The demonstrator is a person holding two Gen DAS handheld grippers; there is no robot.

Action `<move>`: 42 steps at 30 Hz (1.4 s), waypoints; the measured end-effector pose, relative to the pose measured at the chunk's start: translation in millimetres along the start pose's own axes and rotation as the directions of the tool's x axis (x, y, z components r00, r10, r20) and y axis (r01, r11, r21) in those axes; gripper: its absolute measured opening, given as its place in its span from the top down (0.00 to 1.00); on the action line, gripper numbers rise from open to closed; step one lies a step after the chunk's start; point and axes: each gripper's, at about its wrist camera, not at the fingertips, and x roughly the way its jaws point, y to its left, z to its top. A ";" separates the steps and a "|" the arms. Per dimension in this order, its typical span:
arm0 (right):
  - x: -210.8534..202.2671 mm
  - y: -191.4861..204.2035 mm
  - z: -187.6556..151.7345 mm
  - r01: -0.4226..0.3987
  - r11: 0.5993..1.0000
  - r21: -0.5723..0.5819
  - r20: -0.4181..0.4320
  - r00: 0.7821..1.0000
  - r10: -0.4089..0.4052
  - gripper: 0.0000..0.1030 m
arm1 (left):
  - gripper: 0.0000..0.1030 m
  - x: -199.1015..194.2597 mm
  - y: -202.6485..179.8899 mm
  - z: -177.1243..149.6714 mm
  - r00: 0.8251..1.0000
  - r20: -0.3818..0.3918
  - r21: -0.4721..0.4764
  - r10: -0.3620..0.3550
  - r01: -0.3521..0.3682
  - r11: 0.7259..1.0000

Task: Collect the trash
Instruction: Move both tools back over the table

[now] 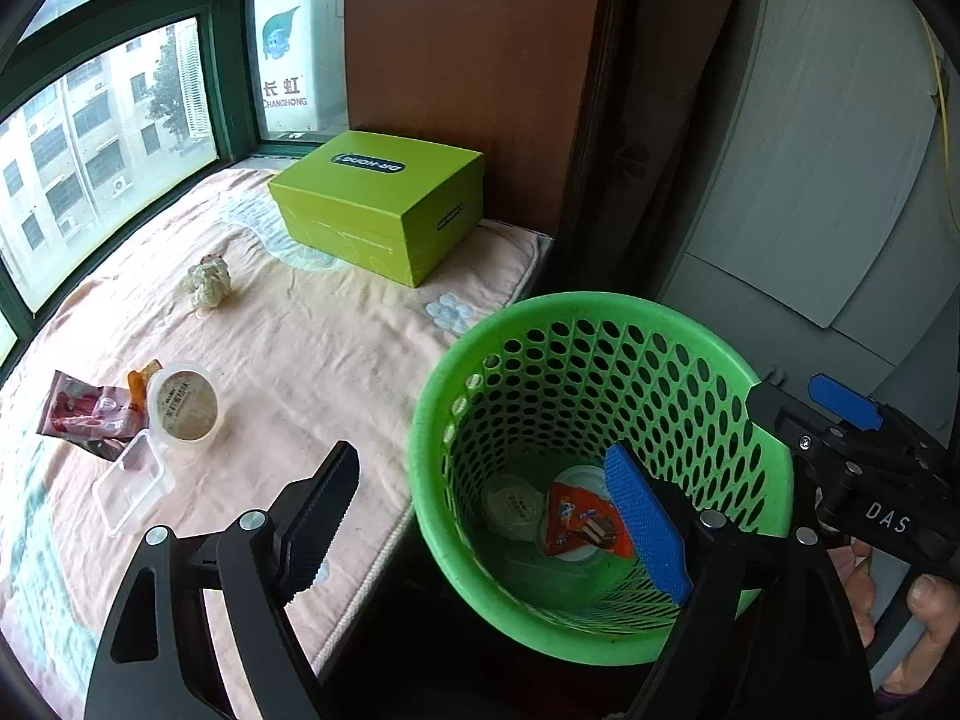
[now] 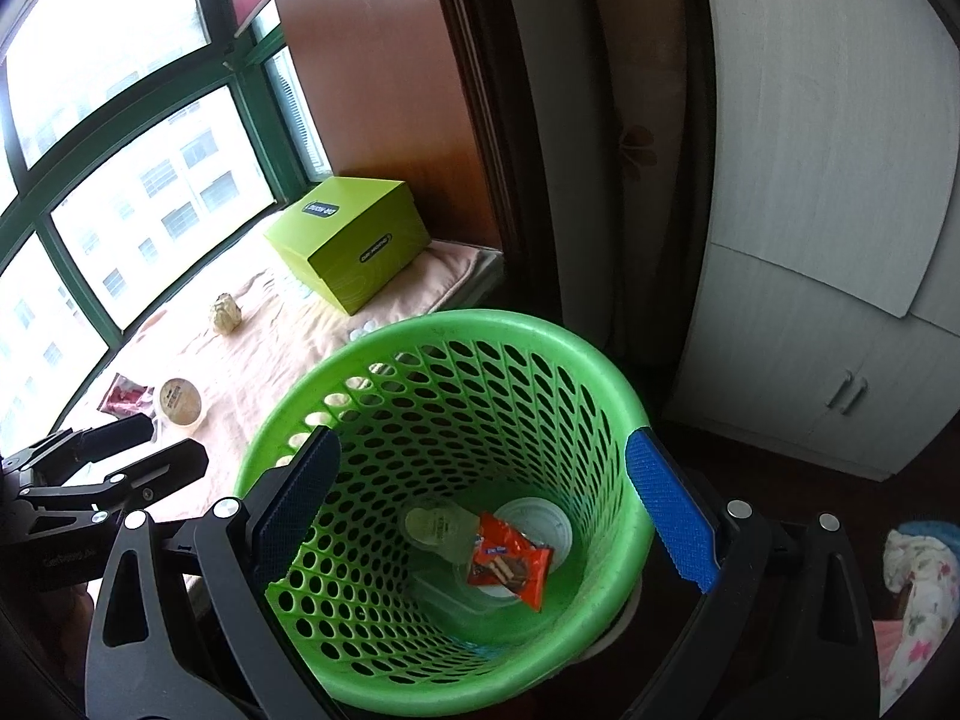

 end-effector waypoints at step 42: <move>33.0 102.0 11.8 -0.120 0.980 -0.158 -0.053 0.992 0.113 0.08 | 0.16 -23.0 110.6 -16.3 0.984 0.008 -0.180 0.176 -0.171 0.969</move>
